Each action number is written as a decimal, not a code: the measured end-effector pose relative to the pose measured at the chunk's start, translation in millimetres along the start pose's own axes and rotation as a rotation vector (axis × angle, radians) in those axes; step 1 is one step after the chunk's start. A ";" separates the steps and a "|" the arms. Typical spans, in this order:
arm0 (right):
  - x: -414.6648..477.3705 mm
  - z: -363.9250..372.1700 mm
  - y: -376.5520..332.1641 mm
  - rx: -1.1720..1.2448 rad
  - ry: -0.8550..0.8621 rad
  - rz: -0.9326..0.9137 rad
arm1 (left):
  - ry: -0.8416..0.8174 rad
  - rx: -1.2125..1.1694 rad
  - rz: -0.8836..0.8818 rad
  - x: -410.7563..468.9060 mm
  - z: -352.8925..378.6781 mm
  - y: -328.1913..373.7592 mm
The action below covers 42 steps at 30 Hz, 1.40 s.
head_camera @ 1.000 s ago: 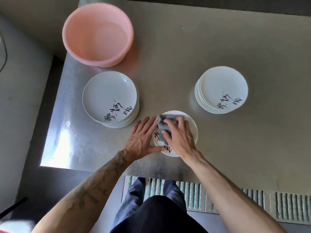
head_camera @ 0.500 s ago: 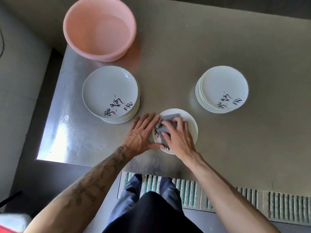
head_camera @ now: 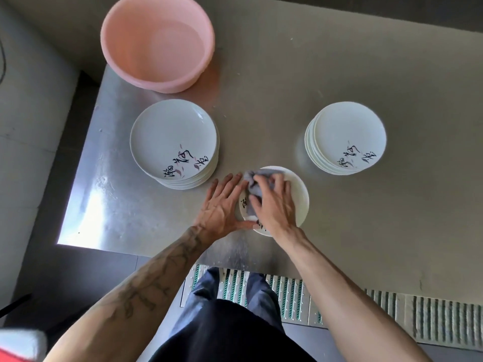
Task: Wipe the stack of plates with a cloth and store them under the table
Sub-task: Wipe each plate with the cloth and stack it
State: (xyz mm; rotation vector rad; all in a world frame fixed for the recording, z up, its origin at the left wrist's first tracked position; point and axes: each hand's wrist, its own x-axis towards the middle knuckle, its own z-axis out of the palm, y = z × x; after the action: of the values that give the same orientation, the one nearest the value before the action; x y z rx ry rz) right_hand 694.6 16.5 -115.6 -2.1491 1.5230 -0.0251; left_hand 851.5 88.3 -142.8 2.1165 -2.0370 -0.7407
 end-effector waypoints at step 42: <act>-35.2 -29.7 45.7 -0.124 -0.122 -0.178 | 0.024 0.019 -0.065 1.3 3.5 8.0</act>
State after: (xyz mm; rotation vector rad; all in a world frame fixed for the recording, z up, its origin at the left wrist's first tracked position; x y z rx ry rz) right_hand 632.5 25.0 -98.8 -2.3323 1.2916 0.1406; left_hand 842.8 87.1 -142.9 2.2007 -1.9792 -0.7038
